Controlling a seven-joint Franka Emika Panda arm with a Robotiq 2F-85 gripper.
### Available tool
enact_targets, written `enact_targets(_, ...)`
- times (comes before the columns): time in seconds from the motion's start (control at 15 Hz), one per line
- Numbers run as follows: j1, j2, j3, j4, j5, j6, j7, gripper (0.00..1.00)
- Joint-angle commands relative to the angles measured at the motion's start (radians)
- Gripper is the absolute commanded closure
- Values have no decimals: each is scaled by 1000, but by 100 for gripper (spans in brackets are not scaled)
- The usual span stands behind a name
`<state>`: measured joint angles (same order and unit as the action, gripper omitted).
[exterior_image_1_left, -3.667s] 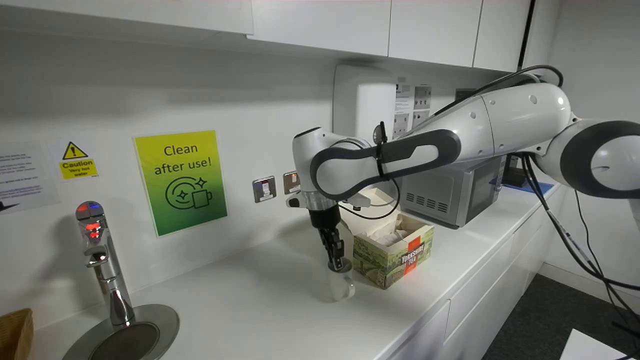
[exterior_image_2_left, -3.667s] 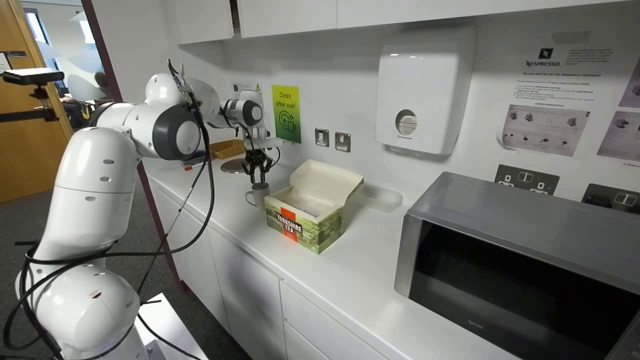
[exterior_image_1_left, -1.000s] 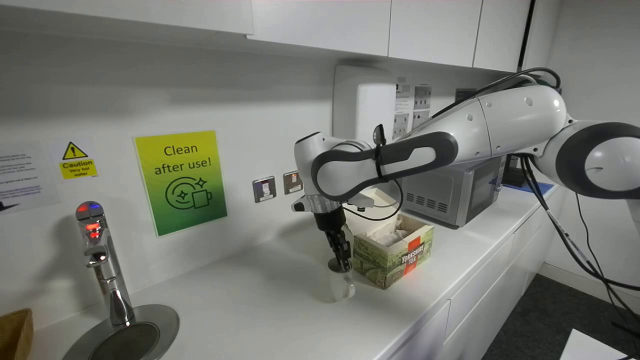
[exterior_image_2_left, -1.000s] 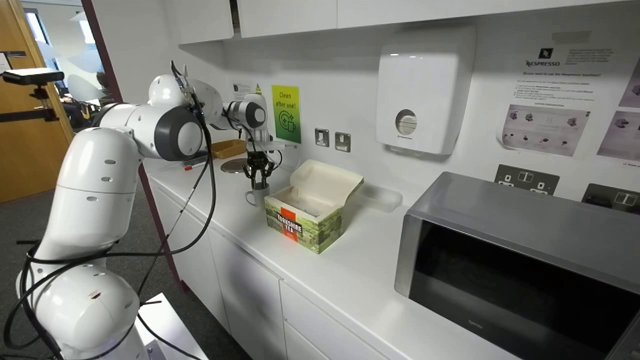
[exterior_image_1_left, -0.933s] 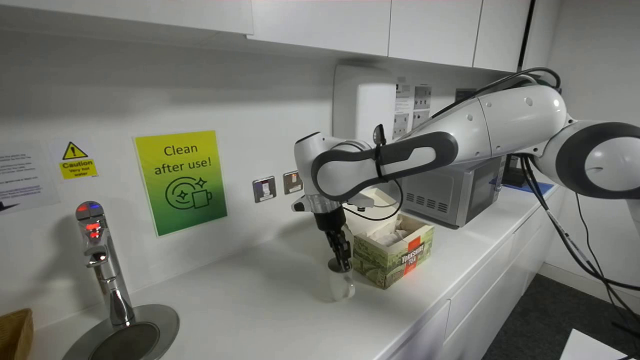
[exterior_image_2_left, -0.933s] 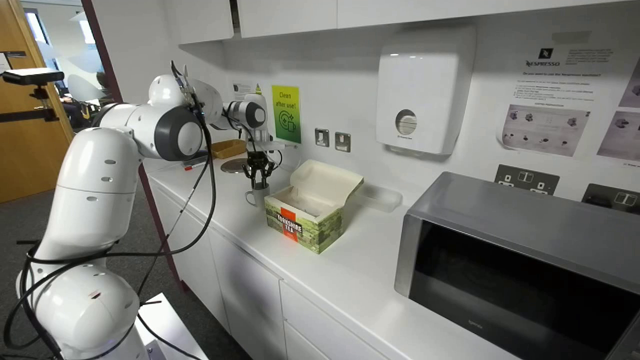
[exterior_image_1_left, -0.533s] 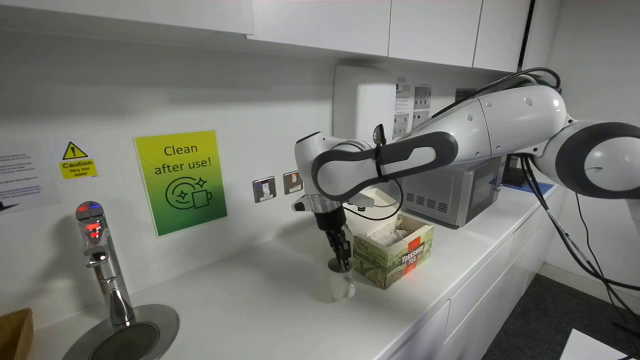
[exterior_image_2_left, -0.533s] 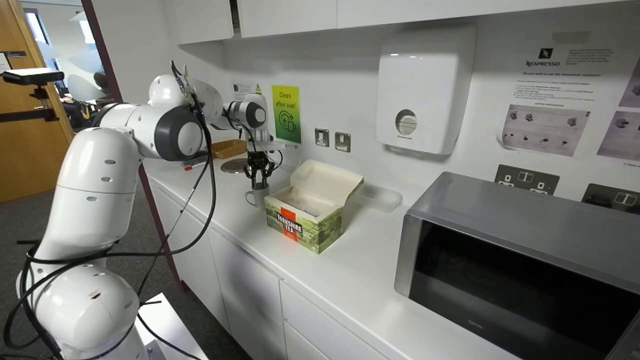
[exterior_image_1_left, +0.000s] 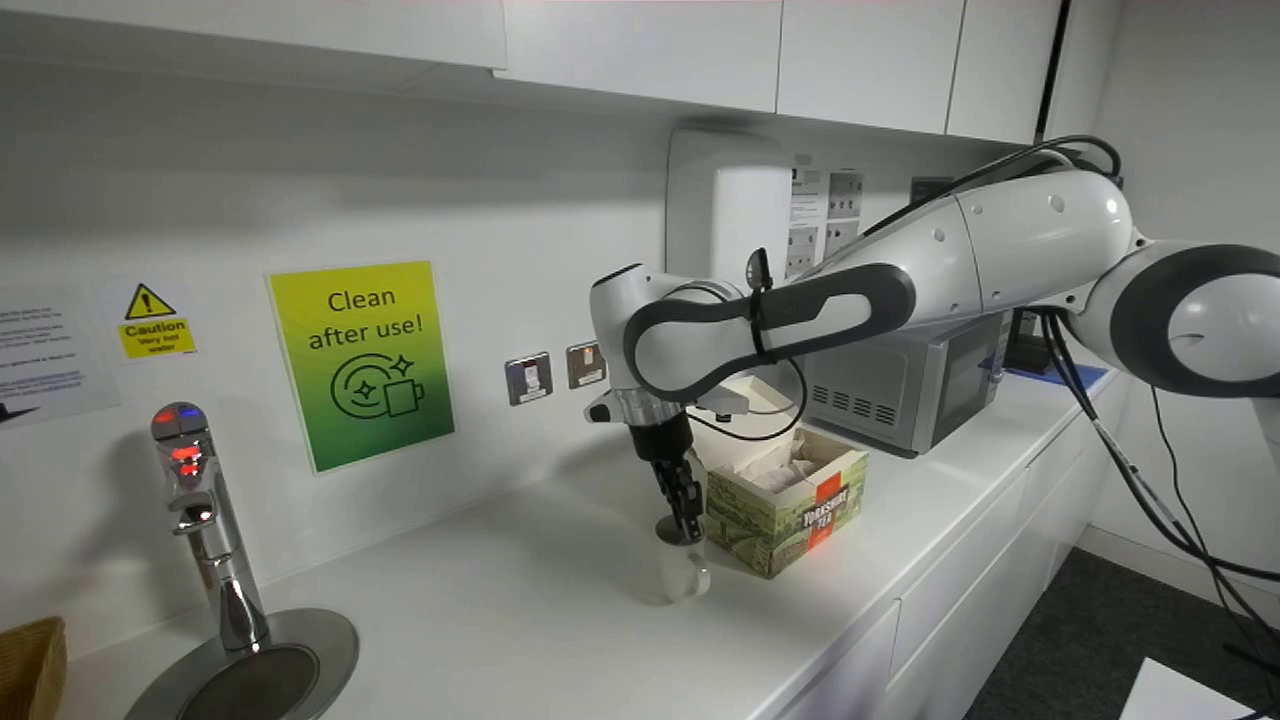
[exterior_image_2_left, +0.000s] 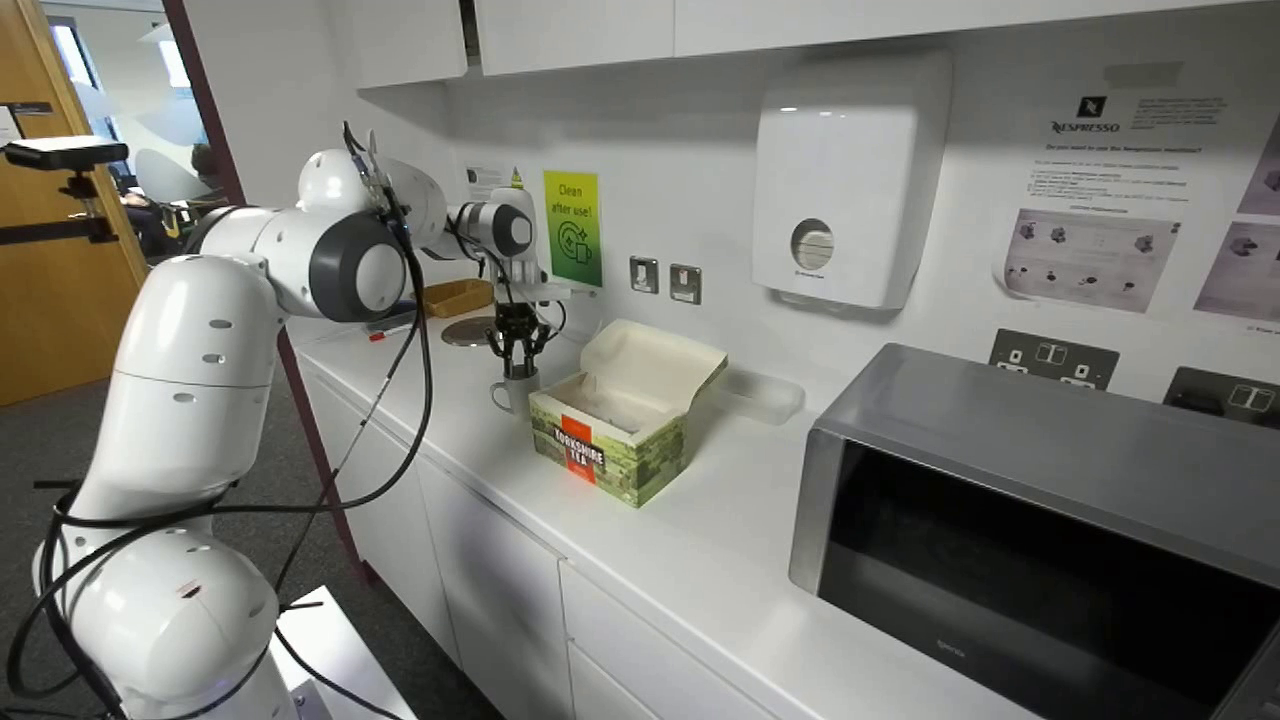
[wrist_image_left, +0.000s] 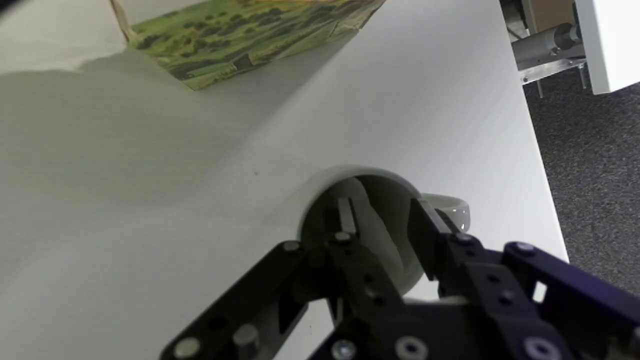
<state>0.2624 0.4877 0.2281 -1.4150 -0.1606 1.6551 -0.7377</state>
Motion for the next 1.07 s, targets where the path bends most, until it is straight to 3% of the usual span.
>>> enact_targets(0.0, -5, 0, 4, 15, -4, -38, 3, 63)
enact_targets(0.8, -9, 15, 0, 15, -6, -38, 4, 65)
enact_targets(0.87, -9, 17, 0, 15, -6, -38, 4, 87)
enact_targets(1.0, -9, 22, 0, 15, -5, -39, 4, 92)
